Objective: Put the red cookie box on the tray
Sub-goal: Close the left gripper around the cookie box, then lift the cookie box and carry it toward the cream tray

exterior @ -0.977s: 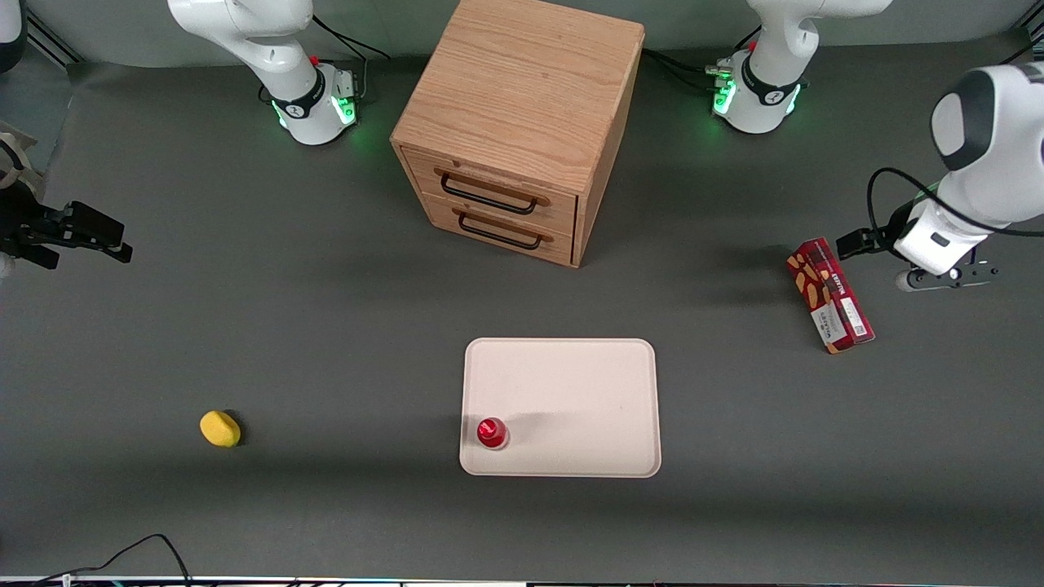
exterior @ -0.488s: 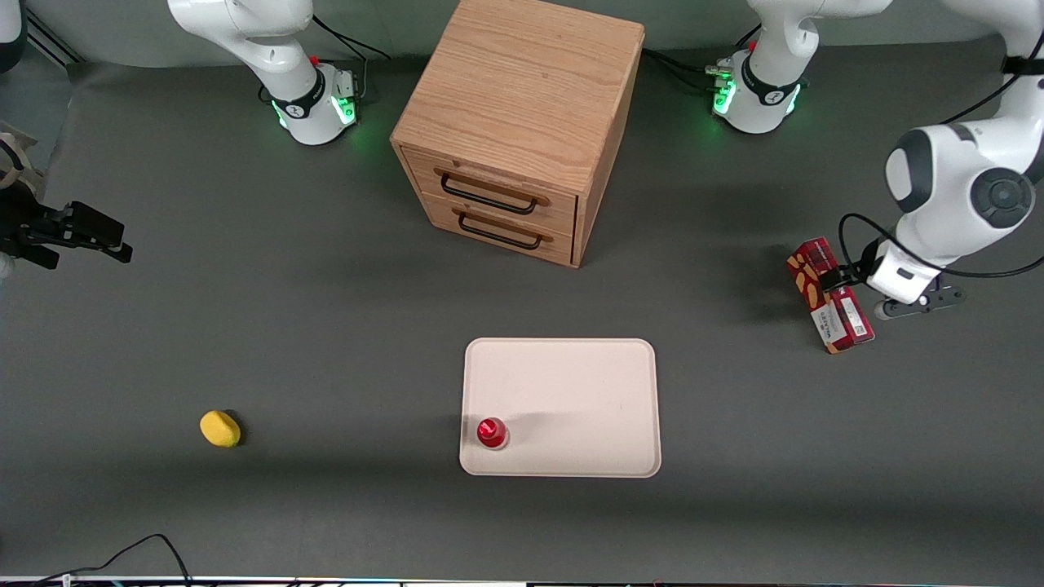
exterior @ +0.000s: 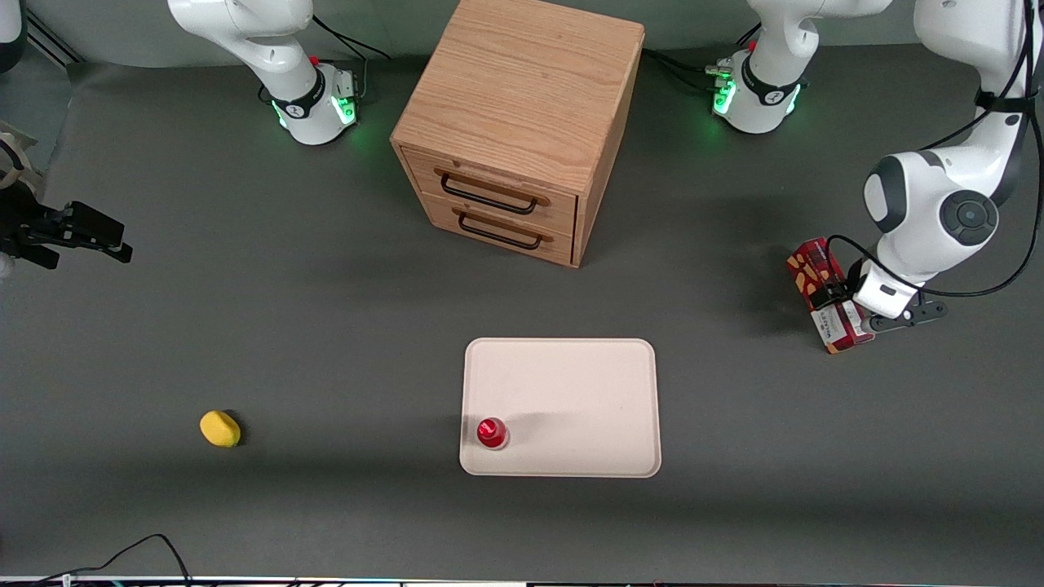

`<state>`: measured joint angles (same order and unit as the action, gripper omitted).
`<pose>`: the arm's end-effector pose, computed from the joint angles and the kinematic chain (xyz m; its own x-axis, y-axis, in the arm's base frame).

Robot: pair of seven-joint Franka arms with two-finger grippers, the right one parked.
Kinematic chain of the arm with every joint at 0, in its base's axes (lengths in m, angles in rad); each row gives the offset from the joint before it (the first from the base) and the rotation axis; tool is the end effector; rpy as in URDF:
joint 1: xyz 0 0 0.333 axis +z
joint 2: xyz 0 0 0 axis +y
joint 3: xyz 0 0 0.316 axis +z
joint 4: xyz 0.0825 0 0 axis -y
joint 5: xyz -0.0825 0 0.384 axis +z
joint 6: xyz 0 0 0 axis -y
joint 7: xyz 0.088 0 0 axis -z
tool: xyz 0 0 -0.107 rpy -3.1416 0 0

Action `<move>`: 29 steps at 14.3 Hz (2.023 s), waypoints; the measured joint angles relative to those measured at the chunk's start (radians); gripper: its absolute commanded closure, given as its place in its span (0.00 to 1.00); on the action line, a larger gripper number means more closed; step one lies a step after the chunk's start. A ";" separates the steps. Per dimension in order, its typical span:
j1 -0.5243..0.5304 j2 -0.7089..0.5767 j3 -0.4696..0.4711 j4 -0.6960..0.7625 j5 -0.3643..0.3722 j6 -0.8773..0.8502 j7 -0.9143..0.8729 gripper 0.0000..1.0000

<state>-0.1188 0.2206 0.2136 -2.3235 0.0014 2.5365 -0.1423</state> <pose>0.5190 0.0507 0.2472 0.9735 0.2288 0.0039 0.2288 -0.9723 -0.0471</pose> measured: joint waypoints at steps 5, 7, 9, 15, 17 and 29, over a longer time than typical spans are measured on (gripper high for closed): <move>0.010 0.025 0.001 -0.004 -0.004 0.024 0.000 0.91; 0.011 0.026 0.001 -0.021 -0.005 0.046 0.000 1.00; 0.012 0.024 0.001 -0.024 -0.005 0.052 0.000 1.00; 0.007 -0.043 -0.005 -0.002 -0.006 -0.078 0.000 1.00; 0.004 -0.109 -0.010 0.053 -0.009 -0.224 -0.007 1.00; -0.066 -0.076 -0.215 0.842 -0.040 -1.092 -0.305 1.00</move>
<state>-0.1849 0.1446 -0.0018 -1.4811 -0.0389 1.4444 -0.4473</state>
